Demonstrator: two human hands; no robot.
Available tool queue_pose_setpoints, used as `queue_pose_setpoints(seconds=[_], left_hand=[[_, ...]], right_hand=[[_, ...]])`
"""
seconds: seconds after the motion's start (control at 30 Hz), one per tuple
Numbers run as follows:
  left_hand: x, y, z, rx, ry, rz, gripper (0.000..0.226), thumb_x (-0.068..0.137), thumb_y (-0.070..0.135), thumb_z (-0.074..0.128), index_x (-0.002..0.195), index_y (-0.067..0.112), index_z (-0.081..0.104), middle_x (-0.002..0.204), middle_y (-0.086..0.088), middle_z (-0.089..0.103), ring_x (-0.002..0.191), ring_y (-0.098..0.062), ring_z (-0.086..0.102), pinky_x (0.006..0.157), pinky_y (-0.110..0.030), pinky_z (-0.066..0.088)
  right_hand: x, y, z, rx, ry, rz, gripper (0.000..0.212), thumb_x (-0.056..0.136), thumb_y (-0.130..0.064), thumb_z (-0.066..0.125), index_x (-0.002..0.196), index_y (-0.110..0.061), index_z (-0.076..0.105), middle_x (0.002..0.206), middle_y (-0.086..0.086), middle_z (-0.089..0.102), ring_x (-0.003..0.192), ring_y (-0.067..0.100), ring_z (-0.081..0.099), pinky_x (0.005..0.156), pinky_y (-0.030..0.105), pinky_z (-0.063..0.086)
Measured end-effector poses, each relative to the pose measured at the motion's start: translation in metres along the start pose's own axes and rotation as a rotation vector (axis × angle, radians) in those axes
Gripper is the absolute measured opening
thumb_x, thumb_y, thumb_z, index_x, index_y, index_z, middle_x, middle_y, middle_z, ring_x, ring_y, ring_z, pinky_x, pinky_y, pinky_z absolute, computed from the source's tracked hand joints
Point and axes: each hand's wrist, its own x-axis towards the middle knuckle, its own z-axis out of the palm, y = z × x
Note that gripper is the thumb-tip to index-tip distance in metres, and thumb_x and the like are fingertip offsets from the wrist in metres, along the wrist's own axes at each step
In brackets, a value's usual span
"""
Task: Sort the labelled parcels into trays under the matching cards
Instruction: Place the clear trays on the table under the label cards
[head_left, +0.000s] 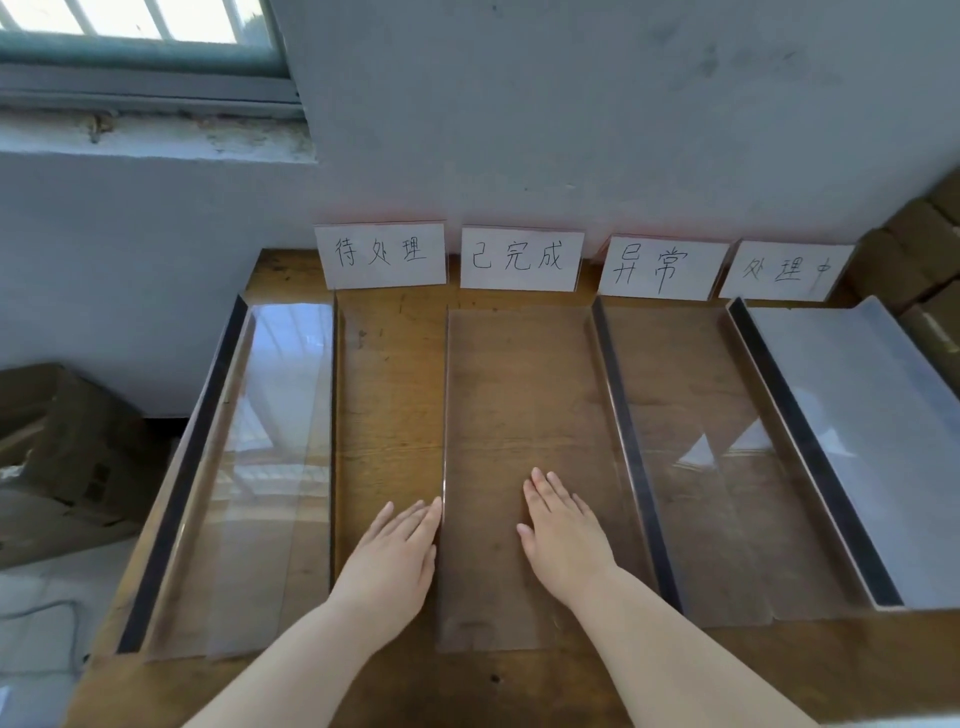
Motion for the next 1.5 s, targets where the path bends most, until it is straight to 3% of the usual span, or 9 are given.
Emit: queue_pose_setpoints(seconds=[0.23, 0.33, 0.47, 0.57, 0.7, 0.83, 0.93, 1.1, 1.5], left_hand=[[0.006, -0.032, -0.013, 0.010, 0.185, -0.278, 0.062, 0.101, 0.030, 0.028, 0.149, 0.017, -0.009, 0.157, 0.001, -0.014, 0.141, -0.010, -0.017, 0.116, -0.028, -0.007], [0.003, -0.047, -0.013, -0.078, 0.102, -0.389, 0.066, 0.101, 0.026, 0.032, 0.149, 0.013, -0.011, 0.156, -0.003, -0.023, 0.146, -0.019, 0.011, 0.117, -0.029, 0.020], [-0.005, -0.043, -0.008, -0.215, 0.046, -0.461, 0.078, 0.097, 0.008, 0.037, 0.148, 0.026, -0.019, 0.148, 0.013, -0.037, 0.077, -0.010, 0.060, 0.057, -0.017, 0.049], [-0.012, -0.035, -0.003, -0.262, 0.001, -0.467, 0.083, 0.095, 0.005, 0.036, 0.145, 0.031, -0.025, 0.137, 0.025, -0.042, 0.064, -0.011, 0.057, 0.057, -0.021, 0.052], [-0.019, -0.020, 0.003, -0.261, -0.053, -0.383, 0.078, 0.097, 0.008, 0.034, 0.145, 0.028, -0.023, 0.134, 0.028, -0.044, 0.068, -0.008, 0.054, 0.062, -0.019, 0.047], [-0.020, -0.006, 0.003, -0.297, -0.032, -0.254, 0.067, 0.102, 0.019, 0.030, 0.147, 0.033, -0.017, 0.138, 0.032, -0.034, 0.109, -0.004, 0.053, 0.088, -0.016, 0.043], [-0.016, -0.006, 0.005, -0.345, 0.024, -0.180, 0.063, 0.103, 0.032, 0.028, 0.140, 0.037, -0.023, 0.144, 0.027, -0.026, 0.138, 0.001, 0.012, 0.113, -0.018, 0.015], [-0.001, -0.022, 0.010, -0.282, -0.077, -0.247, 0.054, 0.103, 0.040, 0.016, 0.145, 0.032, -0.016, 0.157, 0.014, -0.012, 0.135, 0.001, -0.020, 0.114, -0.025, -0.009], [0.021, 0.001, 0.005, -0.283, -0.147, -0.211, 0.053, 0.102, 0.042, 0.010, 0.150, 0.029, -0.010, 0.160, 0.006, 0.005, 0.139, -0.007, -0.023, 0.117, -0.032, -0.009]], right_hand=[[0.001, 0.003, 0.000, -0.025, 0.048, -0.067, 0.058, 0.102, -0.037, 0.025, 0.152, -0.017, 0.002, 0.159, -0.002, -0.007, 0.146, 0.015, -0.011, 0.118, 0.034, 0.003], [0.002, 0.003, 0.001, -0.016, 0.017, -0.112, 0.059, 0.102, -0.039, 0.024, 0.151, -0.018, -0.001, 0.159, -0.004, -0.010, 0.145, 0.013, -0.013, 0.117, 0.033, -0.002], [0.003, 0.001, 0.006, -0.014, 0.005, -0.109, 0.059, 0.102, -0.040, 0.024, 0.152, -0.018, 0.000, 0.159, -0.004, -0.010, 0.145, 0.012, -0.012, 0.114, 0.032, -0.008], [0.004, 0.000, 0.007, -0.007, 0.015, -0.102, 0.059, 0.102, -0.040, 0.024, 0.152, -0.017, 0.002, 0.159, -0.005, -0.009, 0.145, 0.012, -0.011, 0.114, 0.032, -0.007], [0.004, 0.000, 0.009, -0.004, 0.022, -0.105, 0.059, 0.102, -0.039, 0.023, 0.152, -0.017, 0.002, 0.159, -0.005, -0.008, 0.141, 0.008, -0.017, 0.113, 0.032, -0.009], [0.004, 0.000, 0.009, -0.014, 0.023, -0.105, 0.058, 0.102, -0.039, 0.022, 0.152, -0.017, 0.001, 0.159, -0.004, -0.008, 0.134, 0.006, -0.021, 0.113, 0.033, -0.009], [0.005, 0.000, 0.010, -0.004, 0.025, -0.103, 0.058, 0.102, -0.040, 0.022, 0.152, -0.018, 0.002, 0.159, -0.005, -0.008, 0.133, 0.005, -0.021, 0.113, 0.032, -0.009], [0.004, 0.000, 0.010, 0.018, 0.036, -0.101, 0.059, 0.102, -0.040, 0.025, 0.152, -0.017, 0.003, 0.159, -0.004, -0.006, 0.141, 0.008, -0.015, 0.113, 0.032, -0.008], [0.003, -0.003, 0.008, 0.004, 0.030, -0.080, 0.059, 0.102, -0.039, 0.024, 0.152, -0.016, 0.002, 0.159, -0.004, -0.009, 0.146, 0.013, -0.011, 0.115, 0.034, -0.008]])
